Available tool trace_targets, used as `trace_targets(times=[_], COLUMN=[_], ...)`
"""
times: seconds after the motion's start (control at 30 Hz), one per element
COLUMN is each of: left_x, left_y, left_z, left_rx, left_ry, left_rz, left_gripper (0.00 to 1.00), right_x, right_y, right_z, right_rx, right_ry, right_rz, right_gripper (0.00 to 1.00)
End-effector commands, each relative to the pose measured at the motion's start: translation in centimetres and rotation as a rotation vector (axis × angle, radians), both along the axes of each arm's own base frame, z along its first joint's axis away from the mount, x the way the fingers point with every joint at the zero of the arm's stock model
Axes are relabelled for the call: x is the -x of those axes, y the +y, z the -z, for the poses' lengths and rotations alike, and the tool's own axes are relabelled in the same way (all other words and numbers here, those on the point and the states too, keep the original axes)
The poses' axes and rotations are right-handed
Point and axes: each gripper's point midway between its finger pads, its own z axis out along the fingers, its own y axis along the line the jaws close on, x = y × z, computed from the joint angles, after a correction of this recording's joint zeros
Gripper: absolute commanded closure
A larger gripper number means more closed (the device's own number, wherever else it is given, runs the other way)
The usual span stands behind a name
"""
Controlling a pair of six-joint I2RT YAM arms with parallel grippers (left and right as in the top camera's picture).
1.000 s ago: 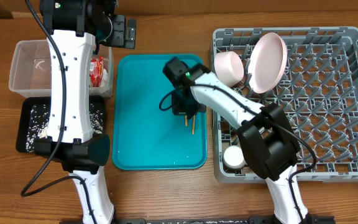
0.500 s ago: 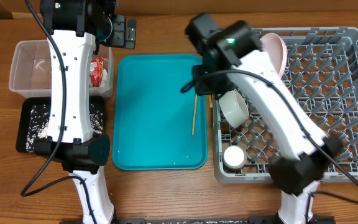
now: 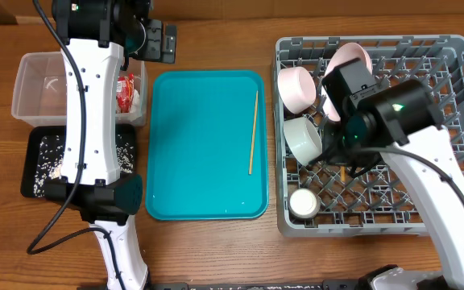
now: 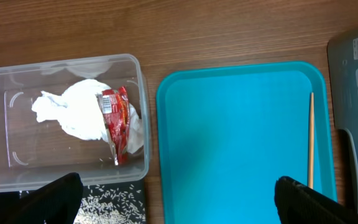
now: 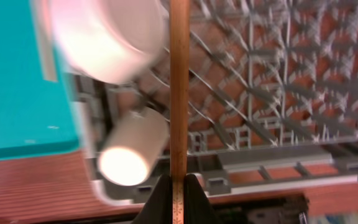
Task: Sort waste into correct bins and load items into the dishwasher
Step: 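Carry the chopstick to the dish rack and insert it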
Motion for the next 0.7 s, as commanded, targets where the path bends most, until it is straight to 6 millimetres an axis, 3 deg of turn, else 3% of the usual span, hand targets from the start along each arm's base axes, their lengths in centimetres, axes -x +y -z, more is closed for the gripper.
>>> trace_targets(times=[0.0,0.17,0.27,0.3,0.33,0.37,0.43,0.5,0.6,0.67], left_x=[0.1,0.1,0.1,0.1,0.1,0.1,0.1,0.1,0.1,0.1], left_y=[0.1,0.1,0.1,0.1,0.1,0.1,0.1,0.1,0.1,0.1], left_z=[-1.0,-1.0,-1.0,-1.0,-1.0,-1.0,-1.0,-1.0,-1.0,-1.0], left_rx=[0.004,0.004,0.004,0.004,0.004,0.004,0.004,0.004,0.004,0.004], left_ry=[-0.031,-0.031,-0.031,-0.031,-0.031,-0.031,-0.031,-0.031,-0.031,-0.031], left_rz=[-0.015,-0.015,-0.015,-0.015,-0.015,-0.015,-0.015,-0.015,-0.015,-0.015], left_gripper=[0.0,0.0,0.0,0.0,0.0,0.0,0.0,0.0,0.0,0.0], right_x=[0.8,2.0,1.9,1.8,1.6,1.4,1.2,0.9,-1.4,-4.4], right_y=[-1.5,-3.7,-4.1,-4.2,-4.1,-4.1,-4.1,-3.9,-1.5,3.4], right_z=[2.4,6.2,6.9,7.0,7.1,7.1,7.1,6.9,4.4,1.1], right_rx=[0.037,0.104,0.109,0.108,0.106,0.105,0.104,0.099,-0.026,-0.215], right_ry=[0.062,0.152,0.155,0.152,0.143,0.136,0.127,0.116,0.016,-0.13], right_rz=[0.026,0.049,0.044,0.045,0.044,0.044,0.044,0.045,0.037,-0.035], right_gripper=[0.96,0.96,0.96,0.91,0.77,0.56,0.51,0.55,0.6,0.66])
